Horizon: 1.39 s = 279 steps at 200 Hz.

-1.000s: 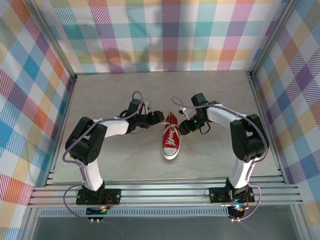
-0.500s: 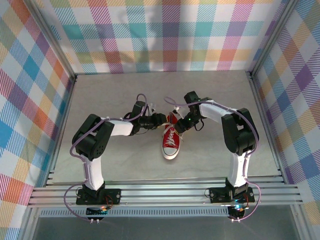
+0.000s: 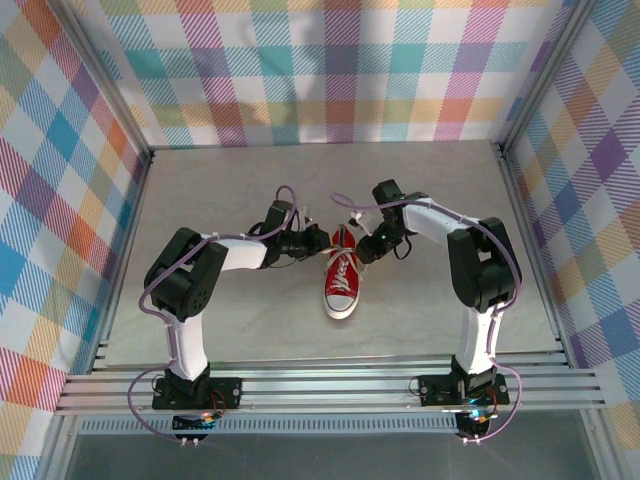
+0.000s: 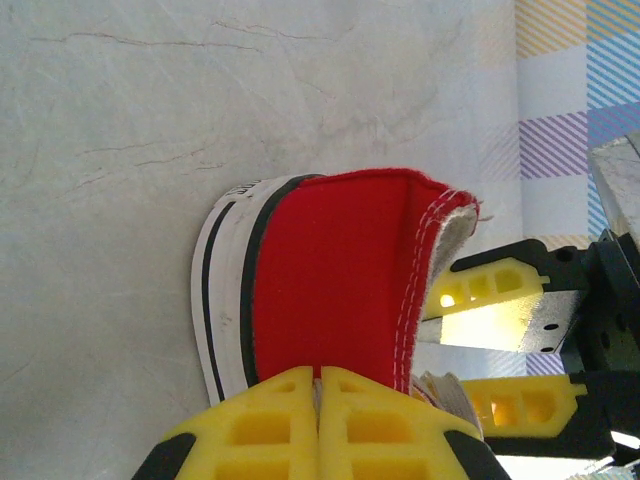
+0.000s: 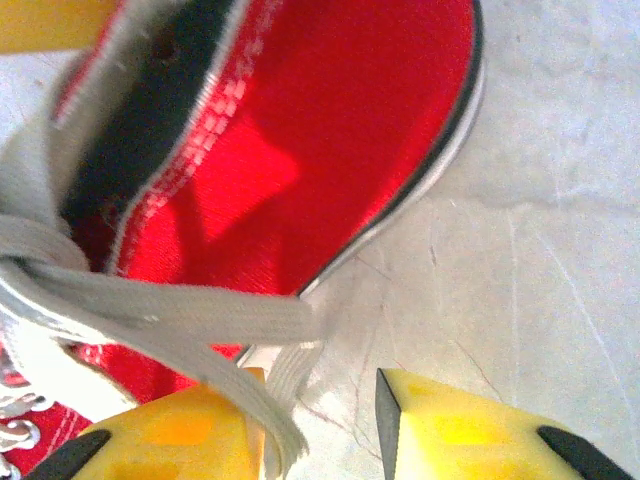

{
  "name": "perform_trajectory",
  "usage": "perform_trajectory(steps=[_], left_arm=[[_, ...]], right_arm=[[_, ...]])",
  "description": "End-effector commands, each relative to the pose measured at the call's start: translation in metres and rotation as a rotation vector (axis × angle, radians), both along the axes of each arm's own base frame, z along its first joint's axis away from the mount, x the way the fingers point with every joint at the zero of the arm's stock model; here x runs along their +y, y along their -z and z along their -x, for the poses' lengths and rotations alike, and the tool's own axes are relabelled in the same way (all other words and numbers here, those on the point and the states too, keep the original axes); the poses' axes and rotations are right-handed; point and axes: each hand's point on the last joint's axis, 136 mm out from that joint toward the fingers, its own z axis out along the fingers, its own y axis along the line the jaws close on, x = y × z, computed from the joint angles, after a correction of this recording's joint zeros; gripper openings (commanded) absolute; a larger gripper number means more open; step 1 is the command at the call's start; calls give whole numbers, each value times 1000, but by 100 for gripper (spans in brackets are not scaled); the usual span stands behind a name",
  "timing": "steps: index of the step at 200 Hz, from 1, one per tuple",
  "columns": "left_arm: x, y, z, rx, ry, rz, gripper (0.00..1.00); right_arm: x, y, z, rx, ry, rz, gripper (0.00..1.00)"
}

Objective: Tie the shoes

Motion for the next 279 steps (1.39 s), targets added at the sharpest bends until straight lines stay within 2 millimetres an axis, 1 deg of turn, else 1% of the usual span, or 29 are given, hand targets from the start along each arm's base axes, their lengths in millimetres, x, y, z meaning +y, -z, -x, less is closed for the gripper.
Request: perform_trajectory(steps=[1, 41, 54, 61, 70, 77, 88, 94, 107, 131, 146, 158, 185, 200, 217, 240, 279], left_arm=[[0, -25, -3, -61, 25, -7, 0], [-1, -29, -5, -69, 32, -3, 0], [-1, -30, -5, -69, 34, -1, 0], [-1, -31, -6, -71, 34, 1, 0], [0, -32, -6, -74, 34, 0, 0], [0, -33, -6, -75, 35, -1, 0], [2, -35, -7, -81, 33, -3, 0], [4, -36, -7, -82, 29, -9, 0], [7, -37, -7, -96, 24, -29, 0], [11, -43, -4, -111, 32, -62, 0], [13, -46, -2, -117, 38, -79, 0], [15, -46, -2, -117, 43, -88, 0], [18, -43, 0, -107, 39, -109, 0], [23, -36, 1, -94, 28, -127, 0], [29, -30, 3, -86, 24, -153, 0], [39, -20, 5, -77, 7, -194, 0], [57, -4, 8, -60, -29, -231, 0]], right_arm=[[3, -1, -1, 25, -22, -4, 35], [22, -1, 10, 49, -83, -60, 44], [24, 1, 12, 55, -93, -58, 45], [25, 3, 12, 61, -93, -52, 43], [25, 5, 11, 68, -90, -45, 38], [25, 6, 11, 72, -90, -39, 28], [24, 6, 10, 68, -83, -31, 8], [22, 5, 8, 51, -74, -21, 0], [15, -1, 5, -9, -56, -1, 0], [8, -22, 4, -108, -35, 1, 0], [2, -30, 4, -131, -22, 20, 0], [-1, -33, 6, -128, -19, 39, 0], [-11, -31, 8, -107, -12, 98, 0], [-15, -27, 10, -96, -16, 126, 0], [-16, -20, 14, -70, -33, 148, 0], [-18, -13, 14, -49, -37, 173, 0], [-16, -11, 12, -39, -49, 190, 0]])
